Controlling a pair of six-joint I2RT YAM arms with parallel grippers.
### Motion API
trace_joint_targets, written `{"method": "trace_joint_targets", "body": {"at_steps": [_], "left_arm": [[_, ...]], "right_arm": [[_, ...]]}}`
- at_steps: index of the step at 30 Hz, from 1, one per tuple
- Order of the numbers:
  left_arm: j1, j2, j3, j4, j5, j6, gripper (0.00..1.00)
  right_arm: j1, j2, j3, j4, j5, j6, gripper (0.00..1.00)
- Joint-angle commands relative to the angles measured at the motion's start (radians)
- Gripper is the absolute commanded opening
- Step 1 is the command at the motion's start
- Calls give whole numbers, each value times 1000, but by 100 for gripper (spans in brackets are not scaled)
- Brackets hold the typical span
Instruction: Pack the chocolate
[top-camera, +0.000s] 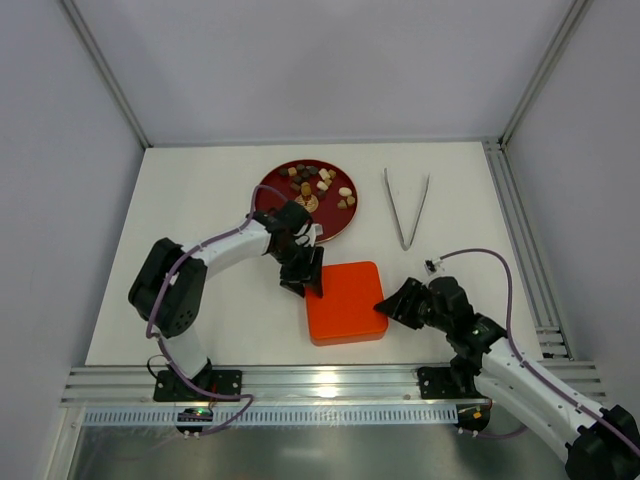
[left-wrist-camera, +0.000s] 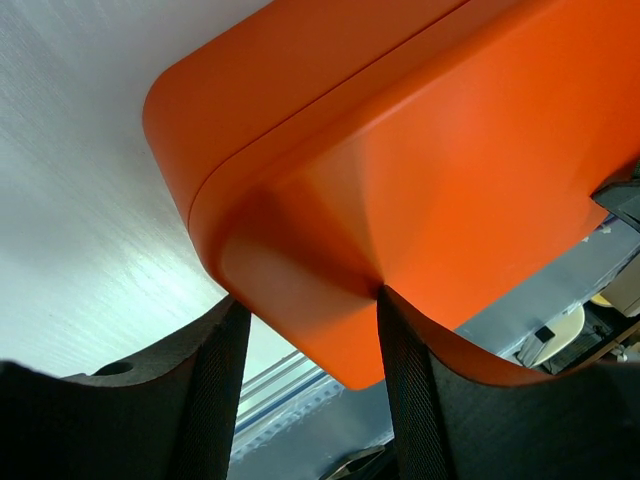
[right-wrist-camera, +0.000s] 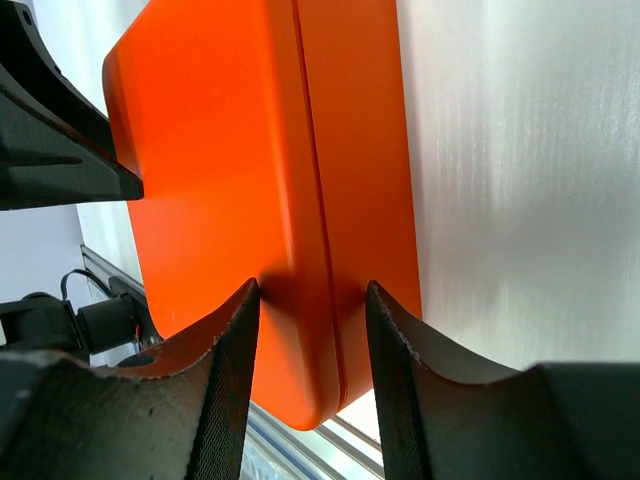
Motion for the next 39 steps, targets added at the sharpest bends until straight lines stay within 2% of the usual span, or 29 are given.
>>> {"method": "trace_joint_targets", "body": {"at_steps": [1, 7, 16, 23, 34, 39], "left_arm": [[0, 80, -45, 25, -216, 44, 52], [4, 87, -56, 30, -213, 47, 52], [12, 83, -74, 30, -207, 53, 52], [13, 74, -91, 32, -198, 49, 52], [21, 41, -97, 35, -168, 44, 54], [32, -5, -83, 35, -153, 52, 62]], "right_arm": [[7, 45, -75, -141, 11, -8, 34], [30, 113, -96, -95, 34, 12, 28], [192, 220, -64, -99, 183, 93, 22], [237, 275, -59, -73, 252, 118, 18], [226, 249, 71, -173, 249, 35, 34], [217, 249, 137, -195, 237, 8, 39]]}}
